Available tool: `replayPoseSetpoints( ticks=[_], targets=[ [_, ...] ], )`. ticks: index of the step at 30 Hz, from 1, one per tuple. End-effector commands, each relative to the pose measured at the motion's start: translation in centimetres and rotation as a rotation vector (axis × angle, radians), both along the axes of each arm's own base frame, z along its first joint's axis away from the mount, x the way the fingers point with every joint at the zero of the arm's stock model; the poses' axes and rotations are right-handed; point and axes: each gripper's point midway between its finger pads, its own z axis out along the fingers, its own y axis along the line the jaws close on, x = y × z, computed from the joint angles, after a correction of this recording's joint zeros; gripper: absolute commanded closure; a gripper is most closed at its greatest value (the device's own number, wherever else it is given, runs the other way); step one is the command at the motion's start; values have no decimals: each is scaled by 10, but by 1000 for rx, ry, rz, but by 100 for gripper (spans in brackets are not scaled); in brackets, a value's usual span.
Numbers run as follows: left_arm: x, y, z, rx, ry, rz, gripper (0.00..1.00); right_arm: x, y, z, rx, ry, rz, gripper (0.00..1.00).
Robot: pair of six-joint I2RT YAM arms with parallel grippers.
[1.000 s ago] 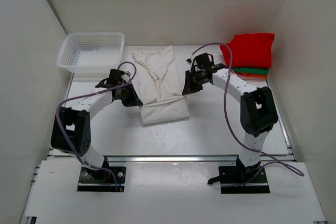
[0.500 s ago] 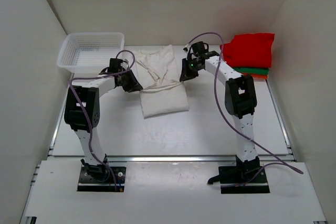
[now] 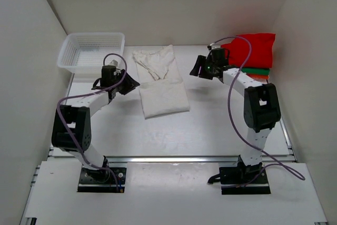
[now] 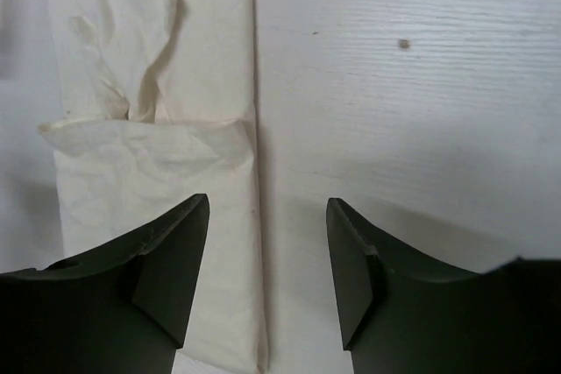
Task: Fold and stack the t-shirts
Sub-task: Fold the folded rectangular tshirt in 1/3 of the way, then grab one side of the 2/3 rectangular tshirt with both arms
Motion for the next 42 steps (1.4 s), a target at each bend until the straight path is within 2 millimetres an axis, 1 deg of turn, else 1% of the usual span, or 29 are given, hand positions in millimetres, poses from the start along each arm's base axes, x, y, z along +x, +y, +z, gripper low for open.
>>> replayPoseSetpoints(
  ticks=[1,2,3,4,5,6,7,8,10,11,13,18,19,22,24,26,27,28,29,30,31,33,34,35,36,38,40,41,42],
  targets=[
    [-48,-26,-1,91,14,-81,52,-23,-4,25,-48,-61,-120,46],
    [-68,-28,-13,120,43,-77,48,-43,1,16,-61,-30,-124,45],
    [-86,-25,-31,140,88,-60,42,-51,-3,23,-77,-44,-155,45],
    [-94,-28,-27,147,69,-51,41,-73,2,1,-88,4,-159,45],
    [-107,-31,-32,135,65,-37,41,-90,5,-3,-78,17,-181,44],
    [-120,-32,-37,130,63,-11,41,-97,12,3,-66,-7,-182,45],
    [-117,-32,-38,125,35,17,41,-111,14,-10,-66,12,-209,45],
    [-122,-32,-40,130,18,49,41,-124,20,-14,-48,27,-215,44],
    [-128,-39,-45,133,14,64,41,-138,24,-23,-64,37,-225,44],
    [-127,-36,-45,144,7,83,40,-144,26,-31,-70,55,-230,44],
    [-125,-40,-43,139,-15,93,39,-147,30,-31,-59,60,-231,44],
    [-115,-42,-39,98,-58,155,39,-151,29,-49,-70,89,-247,44],
    [-114,-43,-43,105,-49,160,38,-153,26,-56,-73,110,-247,44],
    [-106,-54,-44,83,-39,137,39,-149,31,-64,-56,118,-234,44],
    [-108,-60,-59,114,12,111,39,-147,35,-66,-58,116,-223,44],
    [-110,-66,-67,118,45,94,39,-146,34,-71,-63,132,-228,51],
    [-112,-69,-72,113,55,84,40,-152,35,-77,-75,148,-216,62],
    [-110,-70,-71,100,51,92,54,-148,37,-71,-64,130,-215,73],
    [-112,-74,-73,88,57,76,69,-151,36,-73,-72,136,-212,92],
    [-113,-73,-73,83,67,72,100,-158,39,-73,-78,144,-195,100],
    [-118,-73,-74,85,87,58,100,-161,35,-70,-81,141,-194,100],
    [-130,-72,-73,104,111,7,100,-185,30,-74,-115,180,-174,100],
    [-143,-69,-73,133,124,-26,100,-202,26,-76,-140,189,-150,100],
    [-155,-63,-80,156,145,-44,100,-207,30,-61,-118,166,-130,100],
    [-163,-63,-69,144,129,-71,100,-225,26,-68,-157,189,-114,100],
    [-196,-48,-71,175,164,-101,100,-249,25,-57,-148,174,-80,100],
    [-219,-39,-71,192,174,-121,100,-275,26,-55,-147,213,-50,100],
    [-229,-37,-64,183,159,-127,100,-284,26,-50,-145,200,-34,99],
    [-238,-34,-66,186,164,-128,100,-295,28,-43,-137,190,-14,100]
  ],
)
